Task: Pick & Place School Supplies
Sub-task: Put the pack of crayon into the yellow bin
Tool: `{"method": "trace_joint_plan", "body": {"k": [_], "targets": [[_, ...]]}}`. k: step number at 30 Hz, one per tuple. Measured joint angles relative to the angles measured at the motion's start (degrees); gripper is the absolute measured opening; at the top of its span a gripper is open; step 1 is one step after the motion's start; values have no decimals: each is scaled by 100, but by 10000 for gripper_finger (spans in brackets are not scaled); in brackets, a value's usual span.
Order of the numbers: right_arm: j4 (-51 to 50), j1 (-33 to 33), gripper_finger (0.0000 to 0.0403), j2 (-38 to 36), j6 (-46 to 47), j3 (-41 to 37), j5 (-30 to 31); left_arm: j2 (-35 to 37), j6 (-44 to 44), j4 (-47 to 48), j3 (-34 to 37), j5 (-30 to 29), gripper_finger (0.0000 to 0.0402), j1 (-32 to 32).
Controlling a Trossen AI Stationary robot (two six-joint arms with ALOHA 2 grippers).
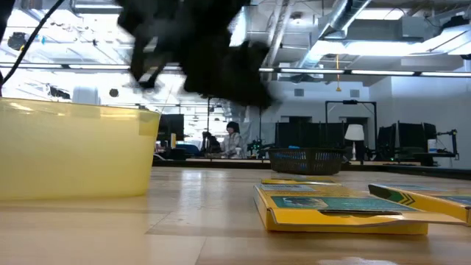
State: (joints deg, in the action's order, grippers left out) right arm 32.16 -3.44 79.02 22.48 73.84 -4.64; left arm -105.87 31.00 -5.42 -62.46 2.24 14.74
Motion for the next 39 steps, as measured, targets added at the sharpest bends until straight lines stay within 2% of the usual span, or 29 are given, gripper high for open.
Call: {"method": "trace_joint_plan", "body": {"k": [7,9,13,20,27,32,39], "targets": [[75,-42,276,-56,-12,39,-208,186,-649,227,-670,619,142,-312],[127,-55,276,-98,-37,46,-287,109,-649,104,-686,585,141,-410],[90,-136,276,-204,-58,46,-319,-511,-621,82,-653,525,131,-565],[-112,-302,276,-328,-10,46,-641,-1292,-616,-684,-661,213,111,-527],[-373,-310,276,-356,4,46,-769,-1334,-397,-743,-654,155,106,-307],[-451,-310,276,-354,4,46,-903,-1334,38,-270,-635,120,106,-103],[-502,-306,276,-354,4,46,-908,-1334,180,-255,-522,116,107,-37]]}}
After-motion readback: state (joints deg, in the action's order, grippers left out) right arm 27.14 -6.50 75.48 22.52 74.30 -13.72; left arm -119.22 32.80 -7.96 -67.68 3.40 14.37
